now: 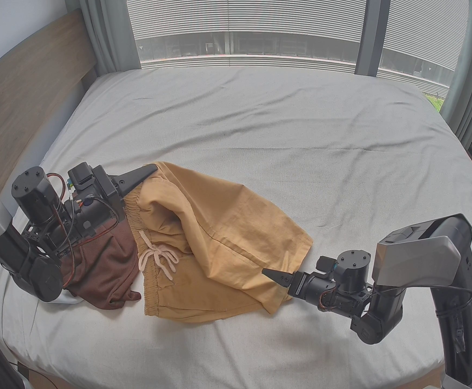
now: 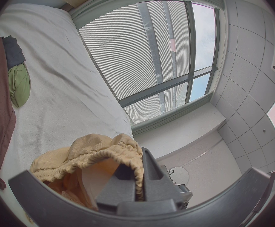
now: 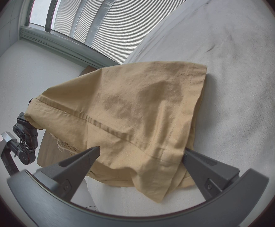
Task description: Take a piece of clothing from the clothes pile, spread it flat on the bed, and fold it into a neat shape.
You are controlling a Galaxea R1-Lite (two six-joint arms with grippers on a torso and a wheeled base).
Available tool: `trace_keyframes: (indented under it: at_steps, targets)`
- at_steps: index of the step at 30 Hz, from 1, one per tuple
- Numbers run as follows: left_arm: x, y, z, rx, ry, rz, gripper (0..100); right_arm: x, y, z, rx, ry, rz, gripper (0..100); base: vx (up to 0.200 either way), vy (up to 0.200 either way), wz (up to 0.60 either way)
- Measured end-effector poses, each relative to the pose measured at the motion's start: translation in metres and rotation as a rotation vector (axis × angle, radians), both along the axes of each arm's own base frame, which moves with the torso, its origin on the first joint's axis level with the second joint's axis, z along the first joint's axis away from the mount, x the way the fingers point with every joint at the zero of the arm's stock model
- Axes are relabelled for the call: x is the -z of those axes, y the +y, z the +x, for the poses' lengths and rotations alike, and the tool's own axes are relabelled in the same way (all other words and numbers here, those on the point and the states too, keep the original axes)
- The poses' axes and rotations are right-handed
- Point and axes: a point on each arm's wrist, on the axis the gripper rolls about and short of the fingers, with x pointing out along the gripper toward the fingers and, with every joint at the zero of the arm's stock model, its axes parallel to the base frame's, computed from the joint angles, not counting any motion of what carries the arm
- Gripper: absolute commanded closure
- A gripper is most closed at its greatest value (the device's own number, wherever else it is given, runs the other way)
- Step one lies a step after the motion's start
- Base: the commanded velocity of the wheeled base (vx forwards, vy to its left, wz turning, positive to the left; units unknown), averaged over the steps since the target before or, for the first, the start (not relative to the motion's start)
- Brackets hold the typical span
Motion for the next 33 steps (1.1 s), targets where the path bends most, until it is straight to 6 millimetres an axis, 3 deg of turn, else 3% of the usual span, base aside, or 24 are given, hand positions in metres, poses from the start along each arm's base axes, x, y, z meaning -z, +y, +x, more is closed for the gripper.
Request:
trace_keyframes:
  at_steps: [8,20,33]
  targets:
    - [0.000,0.000,0.000,-0.001,0.001,0.000,100,-0.004,0.005,-0.005,-0.020,0.000,0.008,0,0.000,0.000,0.00]
    - [0.000,0.001,0.001,-0.002,0.001,0.000,100,-0.034,0.006,-0.006,-0.026,-0.035,0.080,0,0.000,0.000,0.00]
    - [0.000,0.000,0.000,0.000,0.001,-0.001,100,-0.017,0.017,0.012,-0.022,-0.052,0.090,0,0.000,0.000,0.00]
